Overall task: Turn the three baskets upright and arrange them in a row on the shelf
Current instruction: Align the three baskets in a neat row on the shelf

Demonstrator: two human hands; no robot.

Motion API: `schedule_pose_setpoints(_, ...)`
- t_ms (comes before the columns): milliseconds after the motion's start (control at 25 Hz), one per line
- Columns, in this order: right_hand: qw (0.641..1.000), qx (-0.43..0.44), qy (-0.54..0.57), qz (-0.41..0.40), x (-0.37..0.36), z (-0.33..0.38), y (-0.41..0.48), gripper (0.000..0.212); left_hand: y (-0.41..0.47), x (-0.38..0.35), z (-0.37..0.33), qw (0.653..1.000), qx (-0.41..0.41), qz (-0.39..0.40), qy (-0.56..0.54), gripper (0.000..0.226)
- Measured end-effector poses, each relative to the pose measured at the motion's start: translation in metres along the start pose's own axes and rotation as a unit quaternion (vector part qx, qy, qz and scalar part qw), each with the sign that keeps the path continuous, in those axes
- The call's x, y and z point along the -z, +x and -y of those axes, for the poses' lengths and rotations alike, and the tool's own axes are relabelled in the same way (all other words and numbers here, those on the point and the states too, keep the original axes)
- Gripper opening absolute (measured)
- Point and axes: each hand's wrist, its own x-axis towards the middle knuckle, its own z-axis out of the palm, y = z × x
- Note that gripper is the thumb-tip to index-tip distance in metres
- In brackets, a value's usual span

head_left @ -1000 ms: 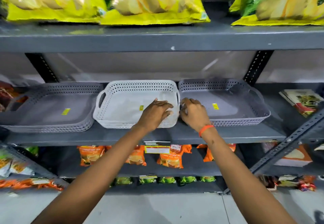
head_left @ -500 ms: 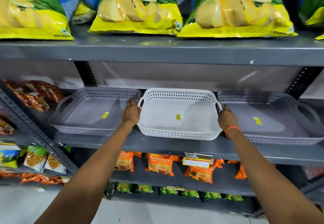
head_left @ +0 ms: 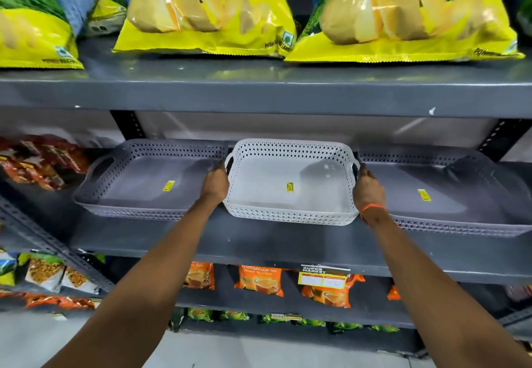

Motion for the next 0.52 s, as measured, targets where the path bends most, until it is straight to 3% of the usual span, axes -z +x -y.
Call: schedule_pose_setpoints(520, 1.0, 0.01, 0.001, 0.016, 0.007, -0.005, -0.034, 0.06, -0.047, 0.003, 0.0, 1.0, 0.023, 0.0, -0.019, 0.046)
